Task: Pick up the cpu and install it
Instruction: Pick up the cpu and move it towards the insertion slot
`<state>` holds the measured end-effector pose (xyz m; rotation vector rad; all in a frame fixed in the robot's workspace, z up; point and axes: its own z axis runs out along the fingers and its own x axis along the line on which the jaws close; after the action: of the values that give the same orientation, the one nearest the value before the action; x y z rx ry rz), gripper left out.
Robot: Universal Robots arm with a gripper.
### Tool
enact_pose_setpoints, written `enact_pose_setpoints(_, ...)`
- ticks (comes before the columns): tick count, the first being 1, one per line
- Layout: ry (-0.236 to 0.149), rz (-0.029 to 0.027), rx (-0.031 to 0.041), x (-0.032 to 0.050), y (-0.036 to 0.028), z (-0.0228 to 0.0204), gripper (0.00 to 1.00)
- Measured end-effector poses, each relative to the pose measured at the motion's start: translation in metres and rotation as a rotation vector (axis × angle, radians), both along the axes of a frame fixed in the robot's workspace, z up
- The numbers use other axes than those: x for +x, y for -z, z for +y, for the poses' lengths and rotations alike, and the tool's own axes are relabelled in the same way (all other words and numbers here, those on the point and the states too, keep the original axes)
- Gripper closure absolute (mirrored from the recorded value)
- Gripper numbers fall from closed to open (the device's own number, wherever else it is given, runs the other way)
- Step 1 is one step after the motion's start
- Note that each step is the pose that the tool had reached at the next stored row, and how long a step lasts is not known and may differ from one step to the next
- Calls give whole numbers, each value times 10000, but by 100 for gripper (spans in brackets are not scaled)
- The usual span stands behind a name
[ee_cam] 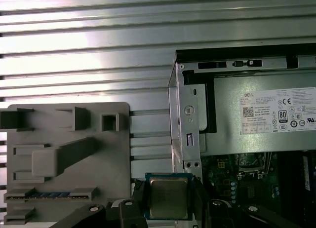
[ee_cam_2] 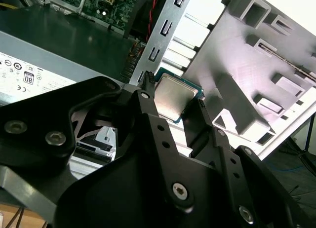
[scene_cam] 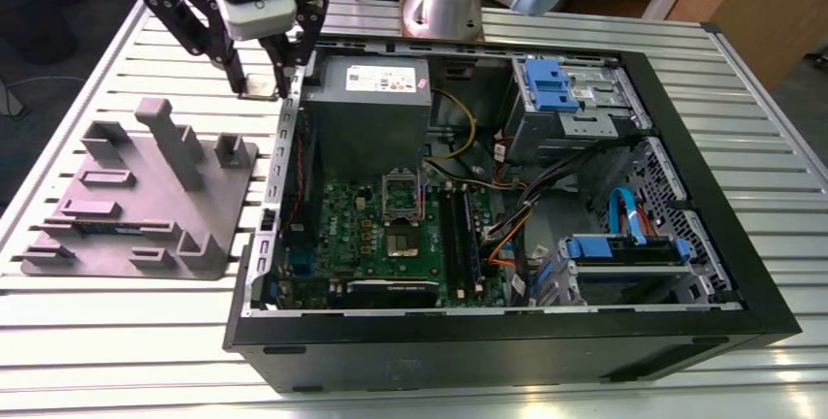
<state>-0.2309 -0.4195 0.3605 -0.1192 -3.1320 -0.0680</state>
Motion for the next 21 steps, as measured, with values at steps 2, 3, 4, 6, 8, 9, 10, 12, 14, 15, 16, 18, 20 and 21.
enact_pose_setpoints(2,0,0,0,9,0,0,53)
enact_pose_setpoints(3,0,0,1,14,0,0,53)
enact_pose_setpoints(4,0,0,0,18,0,0,53)
enact_pose_setpoints(6,0,0,0,27,0,0,53)
enact_pose_setpoints(8,0,-1,1,36,1,0,53)
enact_pose_setpoints(9,0,0,0,42,0,0,53)
enact_pose_setpoints(10,0,0,1,46,1,0,53)
enact_pose_setpoints(12,0,0,1,55,0,0,53)
enact_pose_setpoints(14,0,0,1,63,1,0,53)
enact_pose_setpoints(15,0,0,1,67,1,0,53)
enact_pose_setpoints(16,0,0,0,72,0,0,53)
enact_pose_setpoints(18,0,0,1,83,1,0,53)
enact_pose_setpoints(20,0,0,0,99,1,0,53)
enact_pose_setpoints(21,1,0,1,109,1,0,53)
